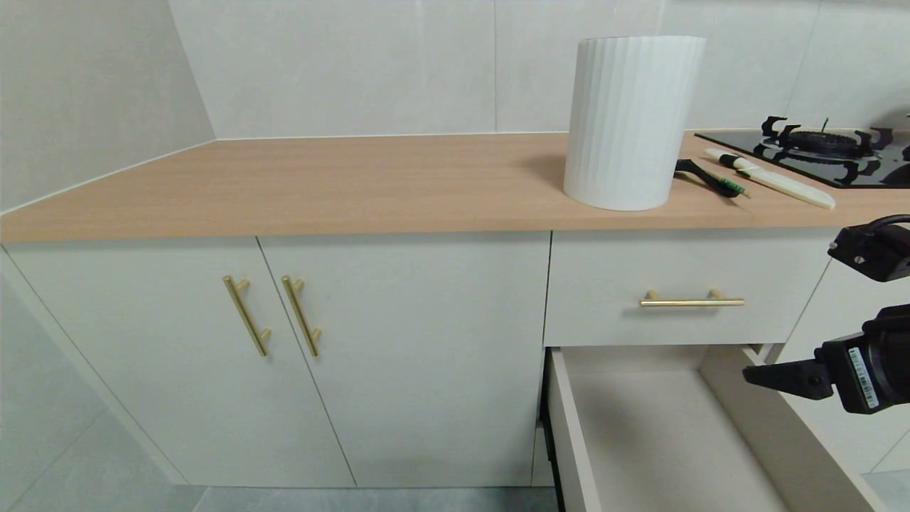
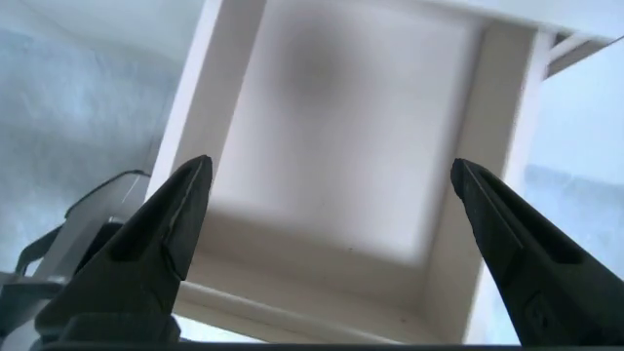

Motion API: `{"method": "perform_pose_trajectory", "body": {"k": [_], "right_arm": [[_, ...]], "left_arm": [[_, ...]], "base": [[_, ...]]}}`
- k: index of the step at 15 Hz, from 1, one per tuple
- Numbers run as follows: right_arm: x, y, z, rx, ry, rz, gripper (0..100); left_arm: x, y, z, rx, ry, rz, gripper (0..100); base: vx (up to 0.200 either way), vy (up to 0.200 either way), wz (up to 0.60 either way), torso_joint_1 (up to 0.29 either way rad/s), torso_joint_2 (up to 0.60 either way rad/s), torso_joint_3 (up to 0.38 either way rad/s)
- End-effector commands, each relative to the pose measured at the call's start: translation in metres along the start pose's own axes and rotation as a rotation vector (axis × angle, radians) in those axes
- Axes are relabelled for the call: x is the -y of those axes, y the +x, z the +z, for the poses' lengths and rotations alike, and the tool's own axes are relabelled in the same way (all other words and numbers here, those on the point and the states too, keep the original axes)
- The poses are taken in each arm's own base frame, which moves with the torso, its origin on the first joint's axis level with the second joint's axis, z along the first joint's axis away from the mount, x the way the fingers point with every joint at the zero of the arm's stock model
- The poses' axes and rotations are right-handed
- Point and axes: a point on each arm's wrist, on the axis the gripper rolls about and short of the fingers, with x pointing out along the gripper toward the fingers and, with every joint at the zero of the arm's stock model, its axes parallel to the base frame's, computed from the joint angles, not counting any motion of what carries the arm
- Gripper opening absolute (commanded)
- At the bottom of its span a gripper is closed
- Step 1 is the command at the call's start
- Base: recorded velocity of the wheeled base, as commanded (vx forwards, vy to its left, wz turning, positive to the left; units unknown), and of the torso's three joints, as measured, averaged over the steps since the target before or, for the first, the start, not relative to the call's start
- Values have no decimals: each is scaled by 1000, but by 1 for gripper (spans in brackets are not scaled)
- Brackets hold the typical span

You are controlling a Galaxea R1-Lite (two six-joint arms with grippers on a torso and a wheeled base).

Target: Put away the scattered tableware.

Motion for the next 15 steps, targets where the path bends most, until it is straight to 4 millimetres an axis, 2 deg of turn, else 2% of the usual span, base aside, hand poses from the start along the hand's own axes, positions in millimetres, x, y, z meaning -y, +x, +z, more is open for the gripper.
{"method": "perform_pose_trajectory", "body": {"k": [1,3,13,15], "right_arm": [[1,-11,-3,36,-3,1,100],[1,-13,-4,41,-4,-1,100],[1,-12,-5,38,-35,-1,100],[0,-7,0,55,-39,-1,100]], "left_arm": [[0,0,0,0,0,0,100],[0,0,0,0,0,0,100],[0,0,0,0,0,0,100],[0,0,0,0,0,0,100]], "base": [[0,0,0,90,-330,-232],[0,0,0,71,-200,-283],[0,0,0,183,-496,-288],[0,0,0,127,-298,-176]]}}
